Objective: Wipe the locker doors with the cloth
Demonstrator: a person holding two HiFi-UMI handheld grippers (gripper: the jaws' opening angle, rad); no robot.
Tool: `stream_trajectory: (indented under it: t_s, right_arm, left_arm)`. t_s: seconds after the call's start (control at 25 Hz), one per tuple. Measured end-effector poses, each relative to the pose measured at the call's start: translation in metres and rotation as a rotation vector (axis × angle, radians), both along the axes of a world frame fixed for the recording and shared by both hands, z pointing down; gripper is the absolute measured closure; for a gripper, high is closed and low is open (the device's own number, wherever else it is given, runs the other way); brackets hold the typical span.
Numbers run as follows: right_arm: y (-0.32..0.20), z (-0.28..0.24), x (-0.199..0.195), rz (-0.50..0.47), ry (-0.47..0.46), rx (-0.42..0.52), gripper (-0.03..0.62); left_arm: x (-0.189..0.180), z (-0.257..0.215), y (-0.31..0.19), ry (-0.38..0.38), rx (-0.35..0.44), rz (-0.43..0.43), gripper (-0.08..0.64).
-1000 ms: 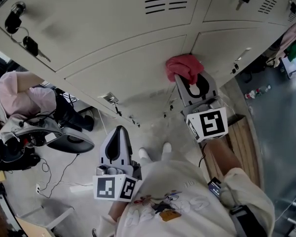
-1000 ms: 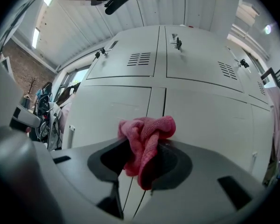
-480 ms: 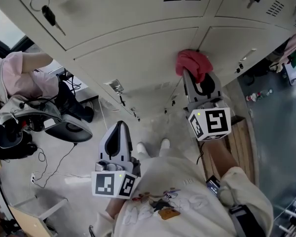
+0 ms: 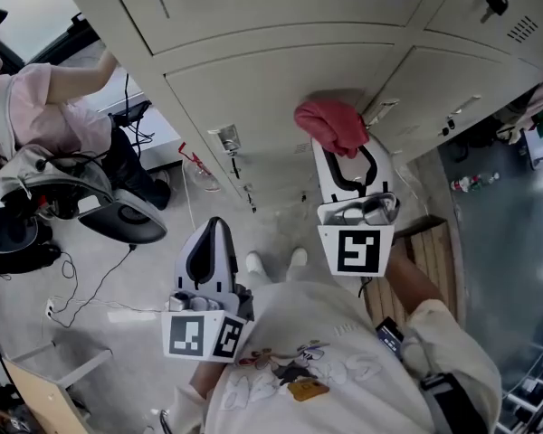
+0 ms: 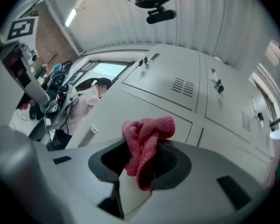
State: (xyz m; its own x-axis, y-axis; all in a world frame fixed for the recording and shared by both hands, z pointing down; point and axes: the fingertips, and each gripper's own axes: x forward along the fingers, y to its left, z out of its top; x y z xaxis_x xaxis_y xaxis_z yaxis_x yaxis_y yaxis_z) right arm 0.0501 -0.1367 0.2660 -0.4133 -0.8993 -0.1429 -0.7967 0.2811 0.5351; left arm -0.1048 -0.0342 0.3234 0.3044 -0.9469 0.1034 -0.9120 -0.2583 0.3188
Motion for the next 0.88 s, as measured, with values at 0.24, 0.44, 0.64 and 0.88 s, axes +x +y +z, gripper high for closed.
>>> stream_trajectory:
  t_s: [0.24,0.44,0.64,0.88]
  right_arm:
    - [0.002,0.000,0.021,0.111,0.514,0.292,0.459]
    - [-0.005,0.011,0.024,0.139,0.711,0.355,0.460]
    - [-0.015,0.014,0.021,0.187,0.783,0.385,0.460]
    - [-0.023,0.018,0.022,0.218,0.802,0.374,0.463]
  left_arm:
    - [-0.002,0.004,0.001,0.024,-0.001,0.011,0.555]
    - [0.005,0.005,-0.003,0.019,0.003,0.033,0.555]
    - [0.010,0.001,-0.005,-0.001,0.019,0.038,0.554]
    - [0.010,0.000,-0.005,-0.002,0.015,0.032,0.555]
